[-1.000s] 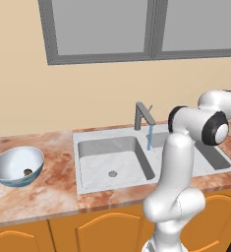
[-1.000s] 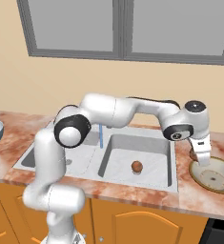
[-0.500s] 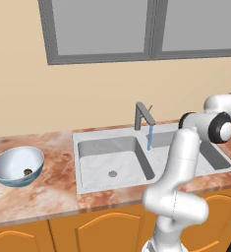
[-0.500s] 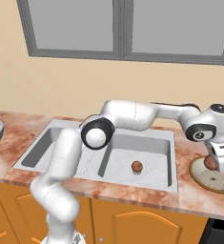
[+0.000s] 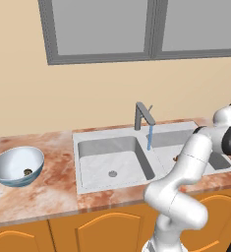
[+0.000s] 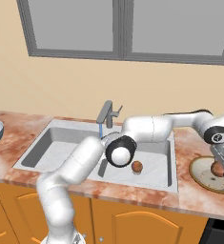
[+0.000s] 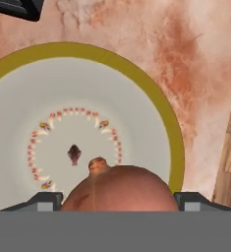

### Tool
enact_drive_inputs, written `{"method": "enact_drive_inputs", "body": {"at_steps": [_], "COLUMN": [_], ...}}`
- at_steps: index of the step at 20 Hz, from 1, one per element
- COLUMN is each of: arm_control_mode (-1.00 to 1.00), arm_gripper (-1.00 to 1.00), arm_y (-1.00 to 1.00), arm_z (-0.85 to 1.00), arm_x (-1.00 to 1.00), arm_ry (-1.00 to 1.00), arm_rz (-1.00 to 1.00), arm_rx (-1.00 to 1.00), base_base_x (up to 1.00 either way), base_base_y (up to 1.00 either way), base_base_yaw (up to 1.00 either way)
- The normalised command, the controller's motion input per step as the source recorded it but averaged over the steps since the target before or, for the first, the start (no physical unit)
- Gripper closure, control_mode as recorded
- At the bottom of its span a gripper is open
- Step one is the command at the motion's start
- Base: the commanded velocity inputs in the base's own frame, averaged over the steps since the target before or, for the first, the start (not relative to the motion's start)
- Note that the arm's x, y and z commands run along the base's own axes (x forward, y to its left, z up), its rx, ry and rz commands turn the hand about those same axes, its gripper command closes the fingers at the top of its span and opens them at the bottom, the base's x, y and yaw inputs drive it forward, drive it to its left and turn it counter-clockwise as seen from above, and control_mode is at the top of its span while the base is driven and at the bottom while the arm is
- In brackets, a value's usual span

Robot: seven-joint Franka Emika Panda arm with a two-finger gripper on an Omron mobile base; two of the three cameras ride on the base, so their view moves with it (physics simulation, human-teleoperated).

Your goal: Pick the onions from the sink and place them in one bowl. Place the mushroom in the other bowl. Then turn off the sink faucet.

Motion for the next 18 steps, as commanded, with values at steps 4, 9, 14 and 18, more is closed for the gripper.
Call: {"method": "enact_drive_inputs", "body": {"at_steps": [4,9,14,18], "arm_control_mode": [-1.00,-1.00,-1.00,-1.00], "arm_gripper": [1.00,1.00,1.00,1.00], "arm_y": [0.00,0.00,0.00,0.00], "arm_z": [-0.60,-0.45,-0.27,-0.06], "arm_x": [0.14,0.11,0.08,0.03], "arm_ry": [0.00,0.00,-0.08,-0.16], "arm_rz": [0.02,0.00,0.00,0.00], "arm_rx": [0.00,0.00,0.00,0.00], "base_base_x": [0.00,0.00,0.00,0.00], "base_base_y": [0.00,0.00,0.00,0.00], "base_base_yaw": [0.00,0.00,0.00,0.00]}}
